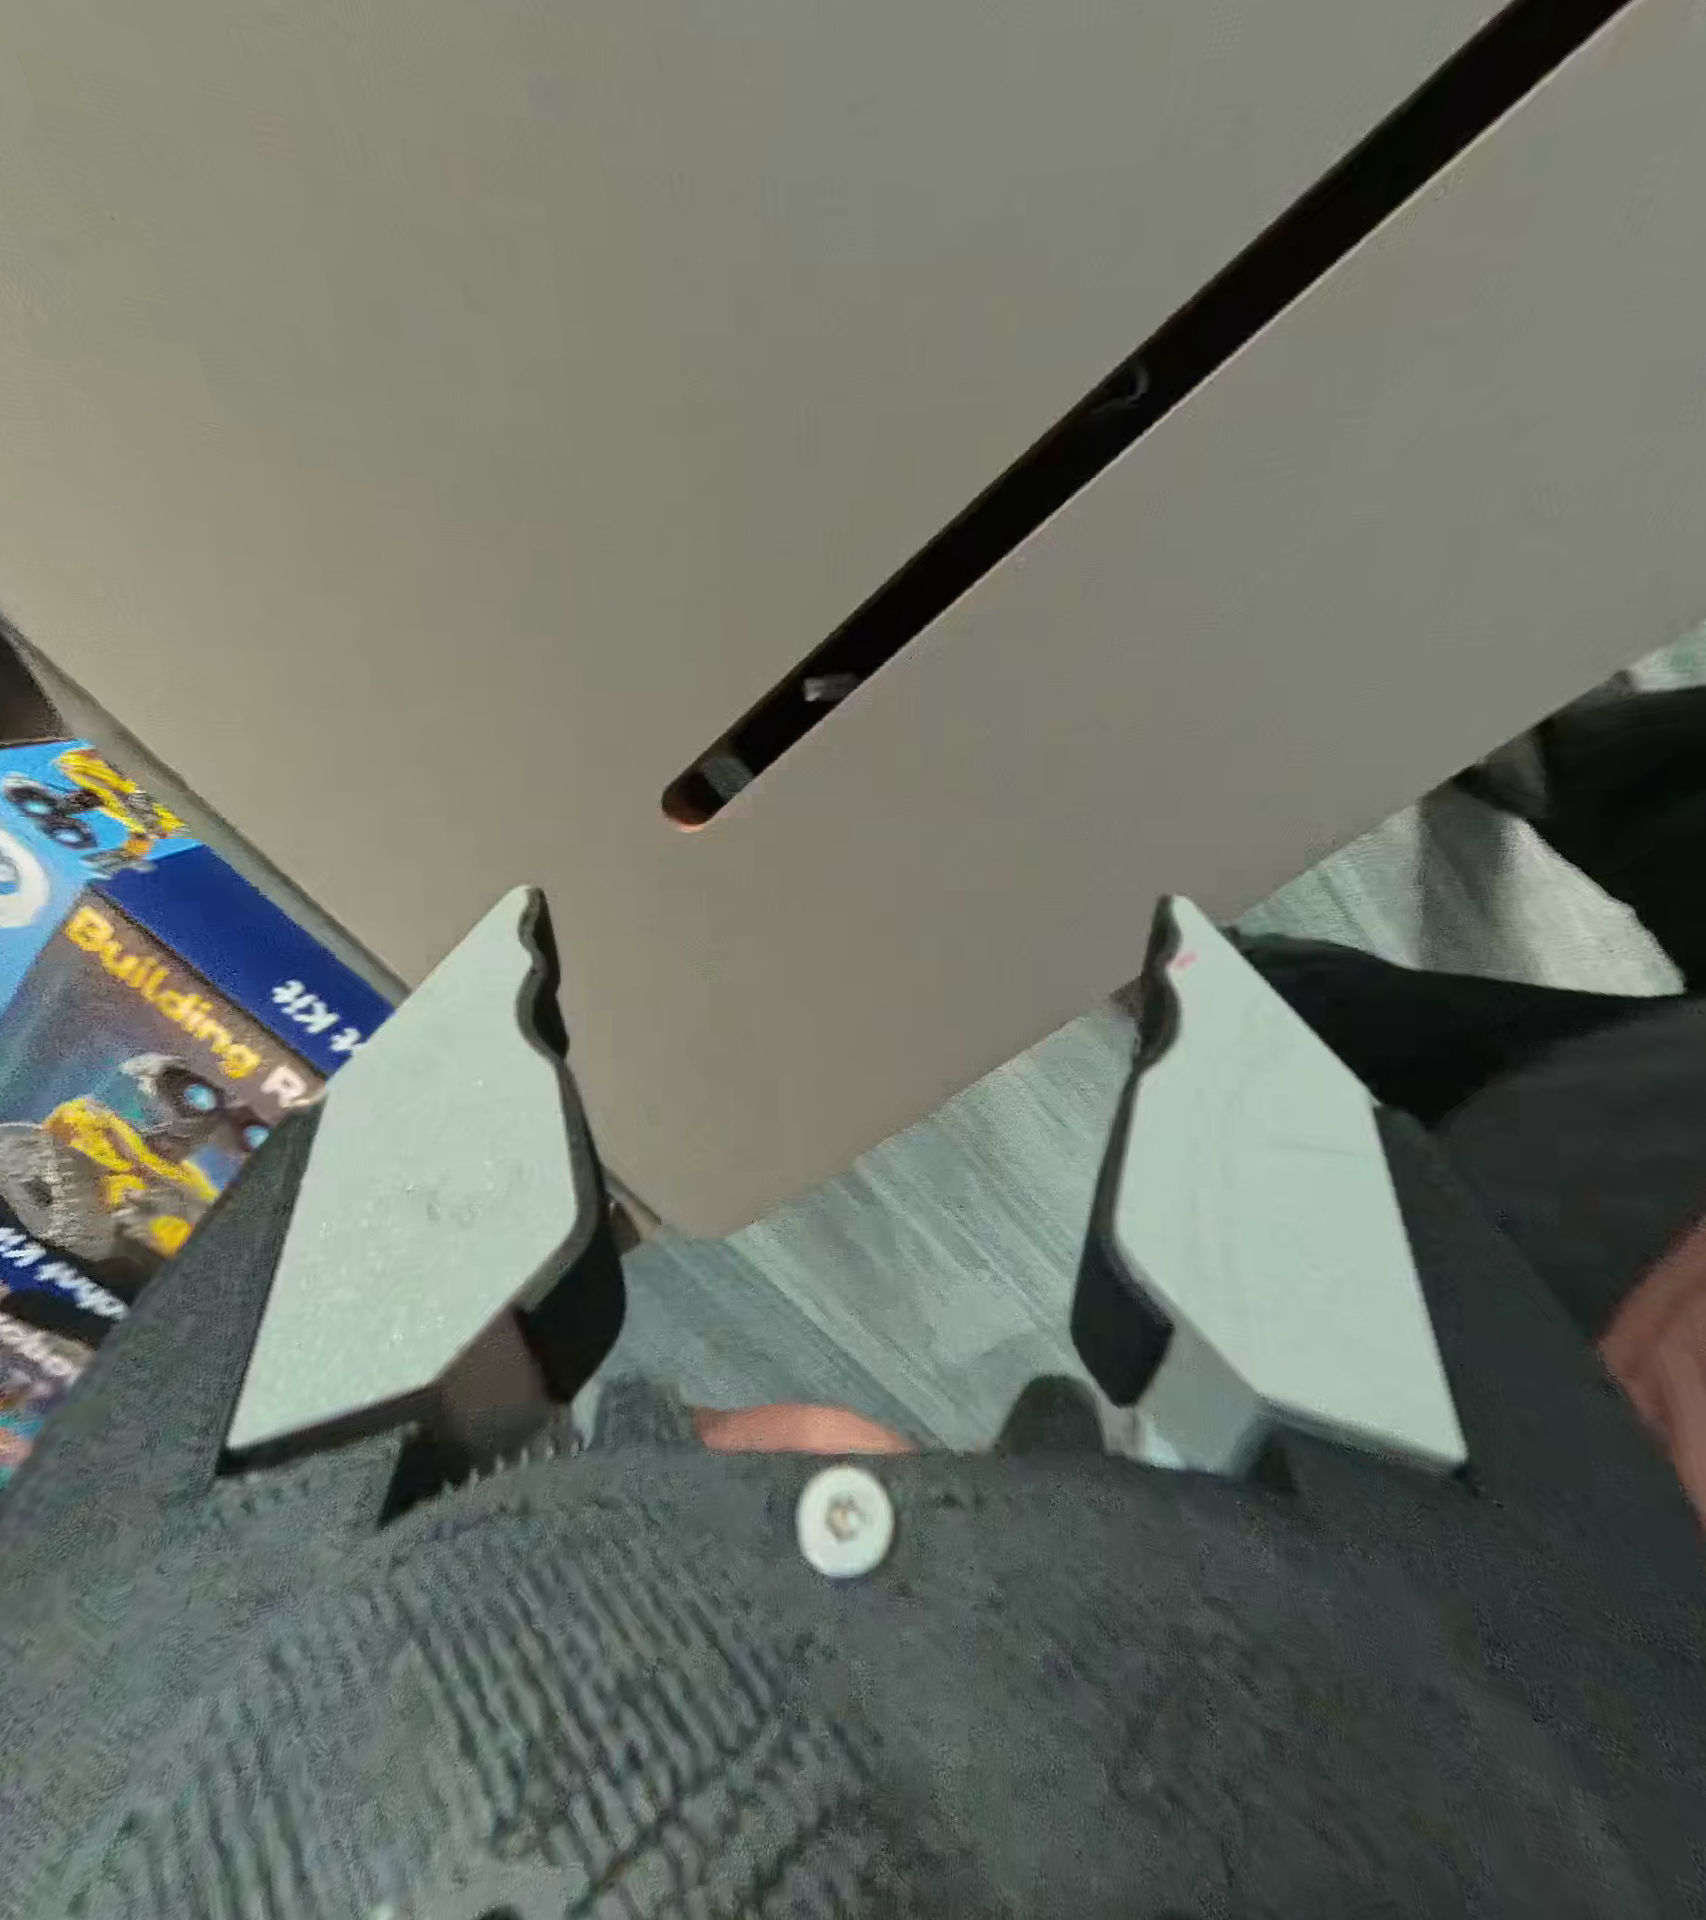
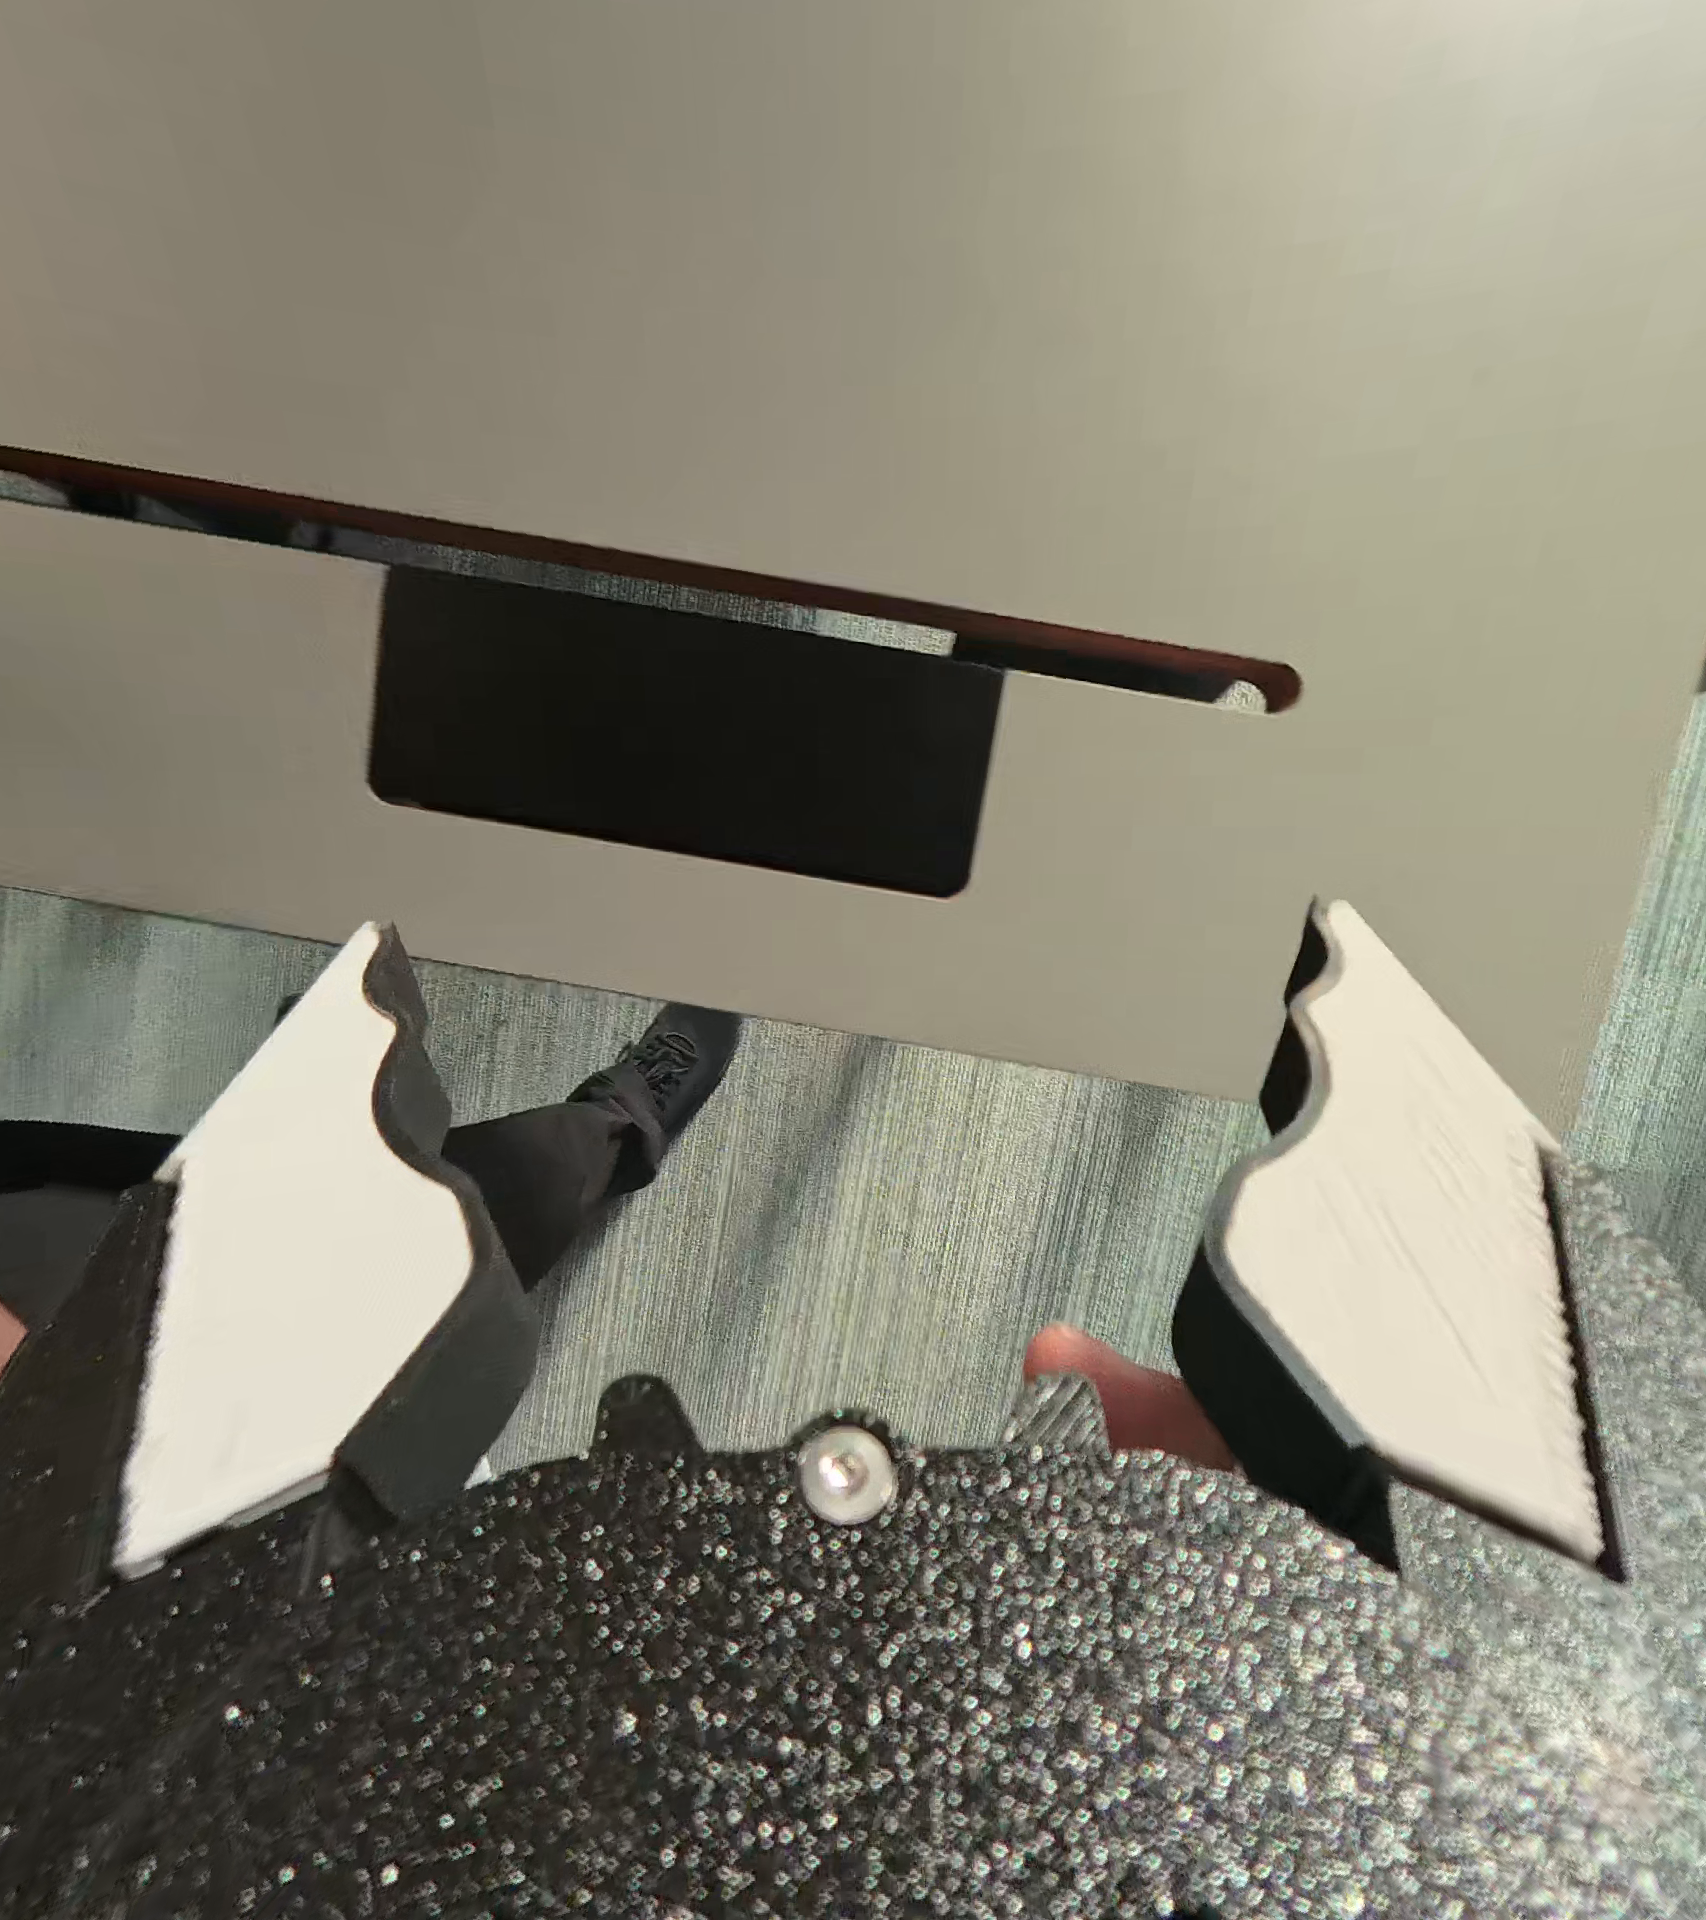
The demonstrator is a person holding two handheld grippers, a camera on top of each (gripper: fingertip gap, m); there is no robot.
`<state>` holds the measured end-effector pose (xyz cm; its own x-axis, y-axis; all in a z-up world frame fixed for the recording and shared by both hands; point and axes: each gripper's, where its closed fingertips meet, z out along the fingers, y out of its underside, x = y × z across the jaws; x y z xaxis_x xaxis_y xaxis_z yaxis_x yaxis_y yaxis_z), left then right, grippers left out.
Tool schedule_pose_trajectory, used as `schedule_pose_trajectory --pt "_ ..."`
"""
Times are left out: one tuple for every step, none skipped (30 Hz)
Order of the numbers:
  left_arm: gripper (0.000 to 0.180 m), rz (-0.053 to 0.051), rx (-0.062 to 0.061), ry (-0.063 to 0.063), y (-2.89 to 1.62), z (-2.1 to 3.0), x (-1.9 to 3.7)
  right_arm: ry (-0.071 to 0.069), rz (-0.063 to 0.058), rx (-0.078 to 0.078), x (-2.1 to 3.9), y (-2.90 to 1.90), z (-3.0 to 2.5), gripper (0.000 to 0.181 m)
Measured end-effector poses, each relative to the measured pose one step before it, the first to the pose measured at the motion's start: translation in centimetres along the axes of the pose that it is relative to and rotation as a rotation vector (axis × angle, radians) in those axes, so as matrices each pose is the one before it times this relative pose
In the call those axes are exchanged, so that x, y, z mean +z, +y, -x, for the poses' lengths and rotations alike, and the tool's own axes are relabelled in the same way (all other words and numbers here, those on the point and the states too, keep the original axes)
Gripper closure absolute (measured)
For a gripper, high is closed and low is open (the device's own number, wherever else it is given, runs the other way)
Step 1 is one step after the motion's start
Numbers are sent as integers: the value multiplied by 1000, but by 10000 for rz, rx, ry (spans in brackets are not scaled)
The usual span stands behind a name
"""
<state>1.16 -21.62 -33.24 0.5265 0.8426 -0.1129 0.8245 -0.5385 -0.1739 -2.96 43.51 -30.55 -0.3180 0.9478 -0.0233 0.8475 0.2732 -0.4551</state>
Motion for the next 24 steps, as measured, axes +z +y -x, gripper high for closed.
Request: schedule_pose_trajectory --pt "67 21 400 -369 1074 676 443 -136 21 -97 264 -1167 2461 24" --pt "67 131 152 -191 1064 520 659 -144 49 -87 388 -1063 2532 24" --pt "66 162 -92 89 840 27 681 -37 78 -66 491 -988 2380 25" --pt "65 93 -174 438 464 -556 577 2 106 -23 529 -864 2303 25" --pt "66 -25 -179 465 29 -714 363 -64 115 35 473 -709 2246 25" --pt "67 -185 -83 302 -289 -630 174 -95 67 116 355 -608 2144 24" --pt "68 -300 51 79 -408 -452 34 -155 4 141 277 -530 2056 24" --pt "70 -266 111 -30 -346 -363 -75 -176 3 97 203 -421 1849 24" --pt "72 -205 101 -44 -234 -282 -154 -72 84 42 114 -268 1420 24" --pt "73 -204 66 35 -216 -306 -210 69 132 -33 11 -230 880 24" --pt "74 -212 5 66 -243 -185 -214 133 108 -93 -71 -224 343 24" --pt "76 -183 -23 49 -222 28 -191 150 75 -73 -176 -279 -10 24" --pt "78 -138 -68 -9 -197 281 -143 137 13 2 -266 -374 -251 25" --pt "80 -77 -119 -8 -176 432 -86 66 -59 66 -295 -474 -372 25" --pt "81 -38 -158 -9 -225 490 -121 10 -90 101 -247 -546 -450 26" --pt "83 -46 -137 3 -346 478 -166 30 -90 98 -187 -547 -590 27" --pt "85 -74 -95 -21 -510 561 -138 36 -65 39 -91 -550 -685 28" --pt "85 -63 -58 -66 -739 636 -124 49 -28 -32 9 -552 -755 28" --pt "86 -39 -37 -105 -884 713 -51 103 -12 -91 81 -563 -908 28" --pt "85 -68 -66 -120 -1118 792 28 106 -20 -135 144 -585 -1001 28" --pt "84 -106 -67 -26 -1311 685 88 72 -31 -139 228 -670 -1072 28" --pt "82 -108 -63 20 -1509 763 234 56 -27 -133 325 -784 -1235 28" --pt "79 -7 -26 32 -1574 764 288 42 -10 -136 397 -862 -1402 28" --pt "76 15 16 7 -1706 812 290 23 -4 -158 456 -980 -1588 28"
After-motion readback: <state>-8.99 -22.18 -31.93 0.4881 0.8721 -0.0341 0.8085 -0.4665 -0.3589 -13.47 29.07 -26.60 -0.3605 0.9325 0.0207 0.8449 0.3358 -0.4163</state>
